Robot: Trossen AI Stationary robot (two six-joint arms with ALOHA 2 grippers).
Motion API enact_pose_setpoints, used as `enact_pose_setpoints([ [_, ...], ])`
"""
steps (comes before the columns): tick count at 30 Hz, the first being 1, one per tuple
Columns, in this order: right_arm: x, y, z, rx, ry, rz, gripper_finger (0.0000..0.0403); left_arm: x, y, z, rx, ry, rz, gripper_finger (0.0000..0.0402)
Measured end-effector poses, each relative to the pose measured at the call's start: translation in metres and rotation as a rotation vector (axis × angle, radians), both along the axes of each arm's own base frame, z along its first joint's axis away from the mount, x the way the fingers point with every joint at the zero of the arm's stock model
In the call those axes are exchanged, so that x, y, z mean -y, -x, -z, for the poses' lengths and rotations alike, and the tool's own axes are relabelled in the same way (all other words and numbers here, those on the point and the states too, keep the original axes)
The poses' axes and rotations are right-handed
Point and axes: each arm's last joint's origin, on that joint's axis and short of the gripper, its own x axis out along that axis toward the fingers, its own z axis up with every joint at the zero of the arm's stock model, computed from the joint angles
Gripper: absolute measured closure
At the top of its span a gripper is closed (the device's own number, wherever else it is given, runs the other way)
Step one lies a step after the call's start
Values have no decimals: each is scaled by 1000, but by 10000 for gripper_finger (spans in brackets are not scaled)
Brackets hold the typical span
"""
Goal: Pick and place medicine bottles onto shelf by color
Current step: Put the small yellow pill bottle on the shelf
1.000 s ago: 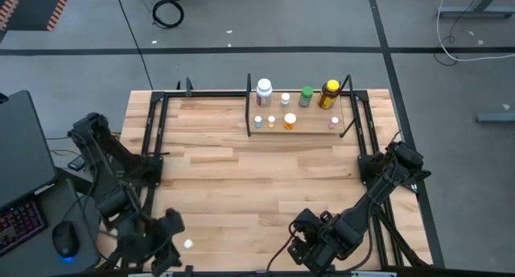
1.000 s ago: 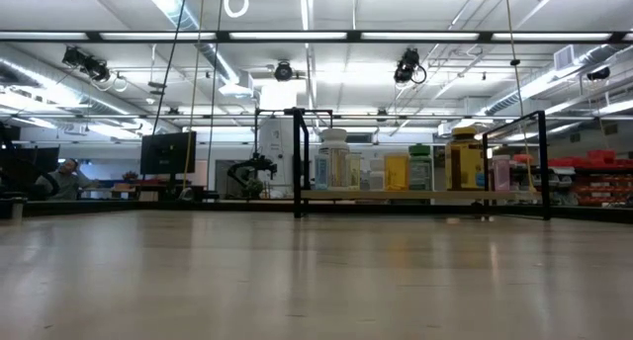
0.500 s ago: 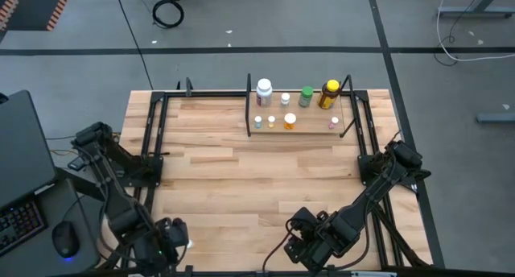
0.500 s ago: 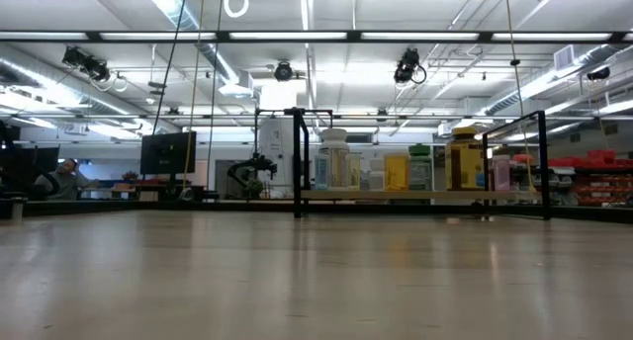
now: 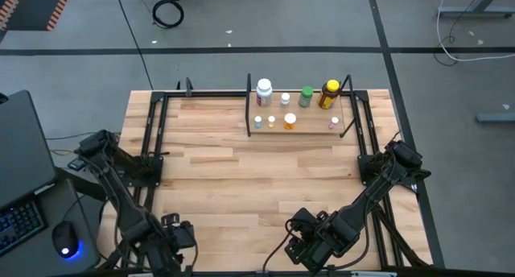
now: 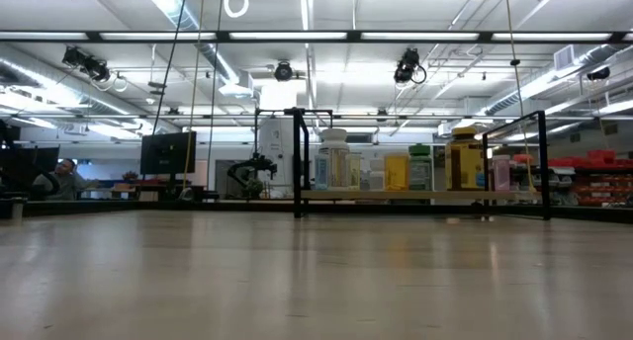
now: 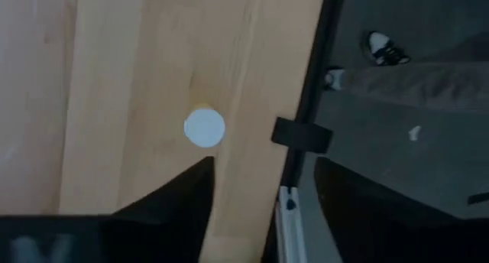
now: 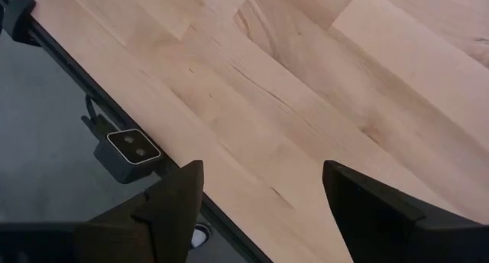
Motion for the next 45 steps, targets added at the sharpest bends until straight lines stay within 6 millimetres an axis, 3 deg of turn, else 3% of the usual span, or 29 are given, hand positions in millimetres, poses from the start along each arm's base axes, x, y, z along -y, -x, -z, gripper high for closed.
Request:
enact_pose_setpoints([
  [4, 0, 0, 0, 2, -2, 5, 126, 6, -2, 12, -32, -30, 7, 122],
  [9, 0, 0, 0, 5, 1, 4, 126, 10, -6, 26, -46, -86, 25, 100],
  [19, 0, 0, 0, 7, 4, -3, 126, 17, -12, 53, -99, -170, 27, 108],
  [30, 0, -1, 0, 10, 0, 2, 126, 10, -23, 55, -95, -185, -13, 111],
  [45, 0, 0, -1, 17, 7, 4, 126, 6, -28, 56, -89, -205, 32, 158],
])
